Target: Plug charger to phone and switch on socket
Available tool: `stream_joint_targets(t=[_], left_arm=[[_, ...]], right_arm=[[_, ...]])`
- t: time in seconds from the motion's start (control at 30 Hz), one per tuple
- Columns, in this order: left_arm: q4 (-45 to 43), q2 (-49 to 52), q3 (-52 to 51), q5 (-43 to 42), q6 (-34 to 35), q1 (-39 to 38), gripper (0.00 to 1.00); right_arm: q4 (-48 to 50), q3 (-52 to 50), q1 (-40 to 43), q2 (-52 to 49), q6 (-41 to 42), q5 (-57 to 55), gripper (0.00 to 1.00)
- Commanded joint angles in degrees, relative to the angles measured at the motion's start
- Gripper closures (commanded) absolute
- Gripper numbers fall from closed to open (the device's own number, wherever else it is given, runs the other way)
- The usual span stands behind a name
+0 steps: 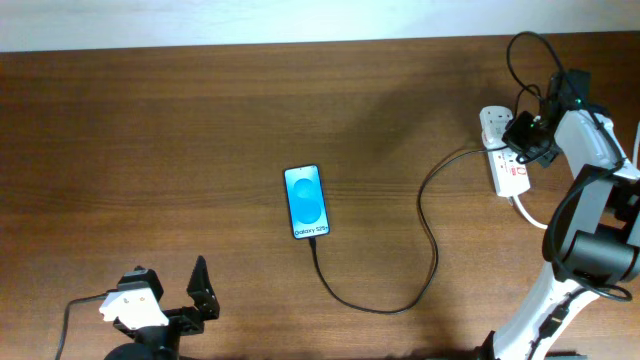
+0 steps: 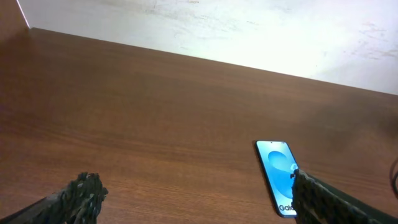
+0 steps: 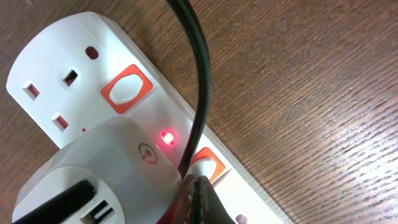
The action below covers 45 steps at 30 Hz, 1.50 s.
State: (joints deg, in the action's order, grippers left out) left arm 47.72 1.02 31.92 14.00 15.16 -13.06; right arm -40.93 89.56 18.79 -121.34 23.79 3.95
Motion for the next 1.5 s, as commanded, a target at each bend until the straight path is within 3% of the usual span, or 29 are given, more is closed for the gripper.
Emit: stream_joint_targets(t=[0.0,0.13,0.3,0.47,0.73,0.77,0.8,0.83,0.87,0.97,1.07,1.17,1.27,1.3,1.4,1.47], left_arm=[[-0.07,-0.13,-0.17,0.61,-0.26,0.11,0.01],[-0.07,-0.13,-0.17,0.61,-0.26,0.11,0.01],[-0.09,-0.13,-0.17,0.61,-0.26,0.11,0.01],[-0.07,-0.13,-0.17,0.61,-0.26,0.11,0.00],[-0.07,-0.13,-0.17,0.61,-0.26,0.11,0.01],[-0.07,-0.13,-0.17,0.61,-0.26,0.11,0.01],[-0.07,-0.13,-0.17,0.61,-0.26,0.09,0.00],[-0.07,-0.13,-0.17,0.61,-0.26,0.09,0.01],[-0.09,-0.13,-0.17,0.61,-0.26,0.11,0.01],[-0.07,-0.13,-0.17,0.61,-0.26,0.11,0.01],[-0.07,-0.13,-0.17,0.61,-0.26,0.09,0.01],[-0.07,-0.13,-0.17,0.61,-0.26,0.11,0.00],[-0.09,-0.13,-0.17,0.61,-0.26,0.09,0.01],[-0.07,-0.13,-0.17,0.61,-0.24,0.09,0.01],[-0.07,-0.13,-0.17,0.61,-0.26,0.09,0.01],[-0.07,-0.13,-0.17,0.61,-0.26,0.09,0.01]], right_arm=[[-1.73,-1.90,-7.48,-1.99,0.28,12.83,0.96],[-7.43,-1.86,-6.38,-0.55,0.66,-0.44,0.96],[-14.27,-1.86,-2.51,9.42,0.20,-4.26,0.96],[-23.69,-1.86,-3.52,32.94,-6.78,-2.45,0.96],[-42.18,-1.86,-3.50,74.90,-11.37,0.28,0.95],[-43.95,-1.86,-3.50,79.38,-11.37,0.31,0.69],[-46.51,-1.86,-3.50,83.91,-11.37,0.31,0.30],[-49.99,-1.86,-3.50,88.28,-11.37,0.31,0.21],[-53.55,-1.86,-3.50,92.26,-11.37,0.31,0.02],[-56.35,-1.90,-3.50,98.73,-11.41,0.00,0.02],[-56.37,-1.90,-3.50,104.45,-16.04,1.90,0.01],[-50.42,-1.92,-3.28,119.95,-16.92,0.42,0.02],[-44.89,0.07,-2.21,120.30,-24.46,-0.63,0.02],[-40.72,-3.56,-1.11,120.54,-26.27,0.55,0.02],[-16.24,-28.00,0.61,121.02,-27.91,14.78,0.02],[-4.33,-40.46,-6.16,121.02,-27.85,16.61,0.02]])
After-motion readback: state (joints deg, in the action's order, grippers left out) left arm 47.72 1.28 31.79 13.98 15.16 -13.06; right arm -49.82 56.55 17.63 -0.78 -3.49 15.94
